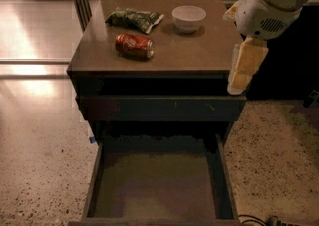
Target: Place coke can into middle drawer
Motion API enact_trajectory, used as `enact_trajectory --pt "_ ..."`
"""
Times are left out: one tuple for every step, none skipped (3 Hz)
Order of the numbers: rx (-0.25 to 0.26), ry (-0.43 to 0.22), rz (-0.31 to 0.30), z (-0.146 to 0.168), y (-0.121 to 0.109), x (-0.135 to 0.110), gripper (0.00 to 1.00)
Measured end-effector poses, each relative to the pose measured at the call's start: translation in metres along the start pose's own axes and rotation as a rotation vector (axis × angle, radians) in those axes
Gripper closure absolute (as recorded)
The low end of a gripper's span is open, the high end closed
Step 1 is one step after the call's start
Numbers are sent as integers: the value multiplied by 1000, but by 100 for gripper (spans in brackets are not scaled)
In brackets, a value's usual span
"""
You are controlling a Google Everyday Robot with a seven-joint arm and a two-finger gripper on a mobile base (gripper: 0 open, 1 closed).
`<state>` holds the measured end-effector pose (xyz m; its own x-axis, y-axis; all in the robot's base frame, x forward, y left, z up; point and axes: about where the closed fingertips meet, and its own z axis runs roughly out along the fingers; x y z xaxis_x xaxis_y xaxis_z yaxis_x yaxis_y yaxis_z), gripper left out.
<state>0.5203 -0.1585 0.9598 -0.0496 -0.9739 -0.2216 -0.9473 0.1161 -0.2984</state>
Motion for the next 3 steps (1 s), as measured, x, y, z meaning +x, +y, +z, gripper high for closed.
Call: enact_trajectory --pt "0 -53 -104 36 -52 -54 0" --pt "0 -53 -105 36 -52 -54 0" --pt "-5 -61 -137 58 -70 -70 0"
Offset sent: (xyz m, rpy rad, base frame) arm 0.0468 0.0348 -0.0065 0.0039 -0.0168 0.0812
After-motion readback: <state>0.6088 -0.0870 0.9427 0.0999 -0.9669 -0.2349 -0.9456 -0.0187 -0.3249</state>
